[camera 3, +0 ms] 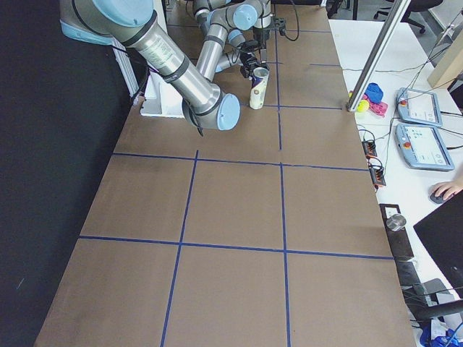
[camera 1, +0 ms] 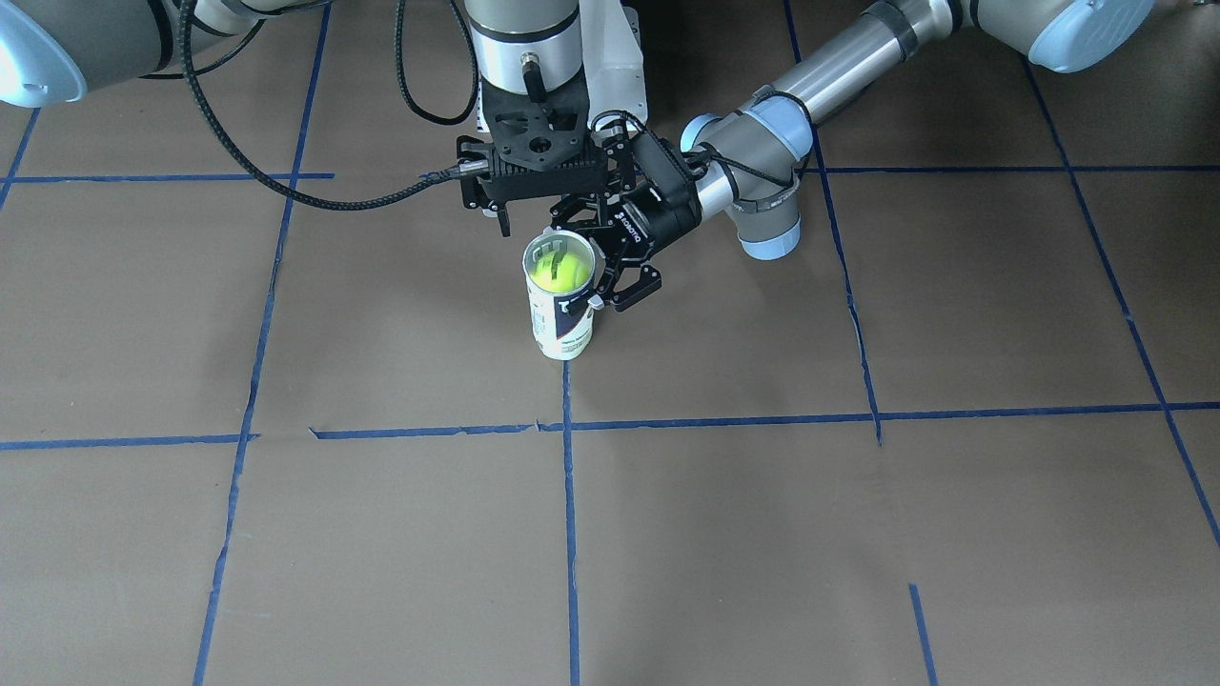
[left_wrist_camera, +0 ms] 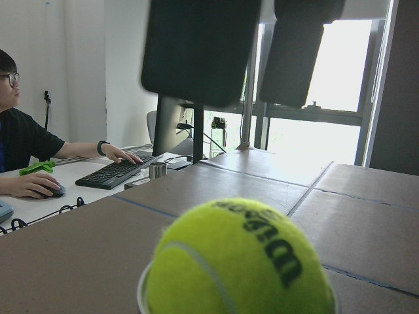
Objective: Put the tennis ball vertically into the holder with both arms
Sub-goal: 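Open the right gripper to drop the second ball into the can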
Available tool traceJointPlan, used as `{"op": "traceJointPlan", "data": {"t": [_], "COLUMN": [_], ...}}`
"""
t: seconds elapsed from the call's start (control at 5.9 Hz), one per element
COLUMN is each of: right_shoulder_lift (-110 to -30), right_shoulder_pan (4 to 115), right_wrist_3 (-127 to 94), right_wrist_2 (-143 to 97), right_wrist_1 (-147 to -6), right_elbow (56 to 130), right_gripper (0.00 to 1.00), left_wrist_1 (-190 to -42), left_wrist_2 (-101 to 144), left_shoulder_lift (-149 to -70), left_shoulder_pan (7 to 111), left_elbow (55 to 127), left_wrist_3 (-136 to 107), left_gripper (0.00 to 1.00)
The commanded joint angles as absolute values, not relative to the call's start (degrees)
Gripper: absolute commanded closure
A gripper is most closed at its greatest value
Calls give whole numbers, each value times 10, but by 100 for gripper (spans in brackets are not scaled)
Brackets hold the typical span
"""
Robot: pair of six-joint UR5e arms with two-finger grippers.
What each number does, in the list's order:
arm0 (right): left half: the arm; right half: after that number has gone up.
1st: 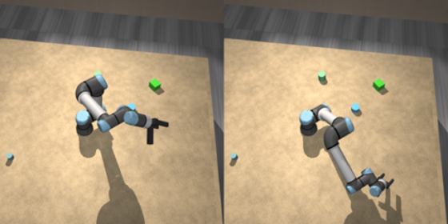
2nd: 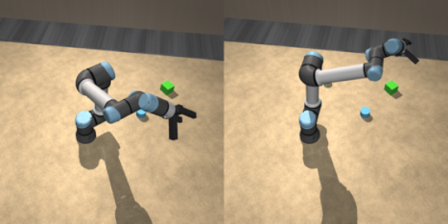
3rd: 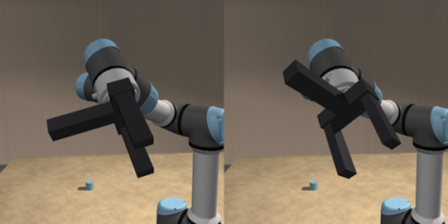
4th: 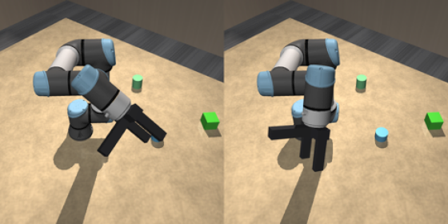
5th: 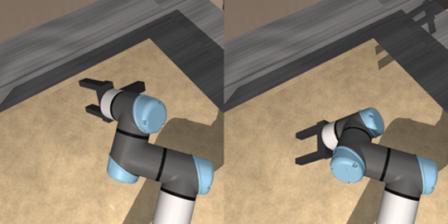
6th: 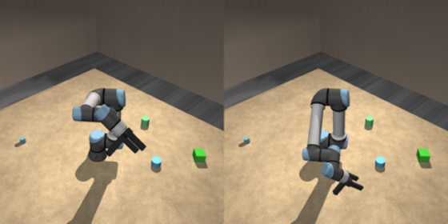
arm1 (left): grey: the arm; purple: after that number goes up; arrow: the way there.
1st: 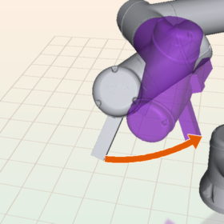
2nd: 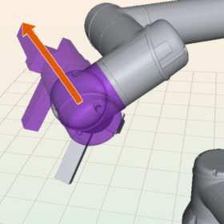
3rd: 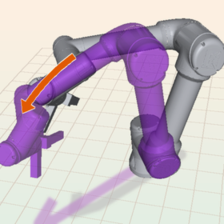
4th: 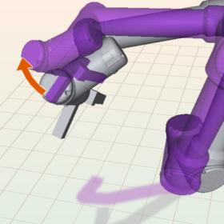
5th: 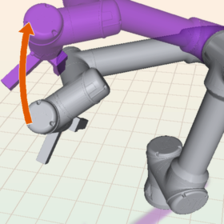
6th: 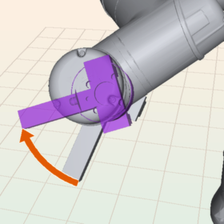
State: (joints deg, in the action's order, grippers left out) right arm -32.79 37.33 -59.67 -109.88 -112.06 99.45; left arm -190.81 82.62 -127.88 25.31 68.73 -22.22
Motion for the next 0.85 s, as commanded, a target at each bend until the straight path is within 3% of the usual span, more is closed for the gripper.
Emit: {"op": "traceJointPlan", "data": {"t": [0.0,0.68], "right_shoulder_lift": [-329,-407], "right_shoulder_pan": [374,483], "right_wrist_3": [-592,-440], "right_wrist_2": [-1101,-1175], "right_wrist_1": [-1121,-1121], "right_elbow": [1001,1024], "right_gripper": [2,1], "left_wrist_1": [-1908,-1905], "left_wrist_2": [826,825], "left_shoulder_lift": [-1280,-1281], "left_shoulder_pan": [253,263], "left_elbow": [687,718], "left_wrist_3": [-222,-223], "left_gripper": [18,5]}}
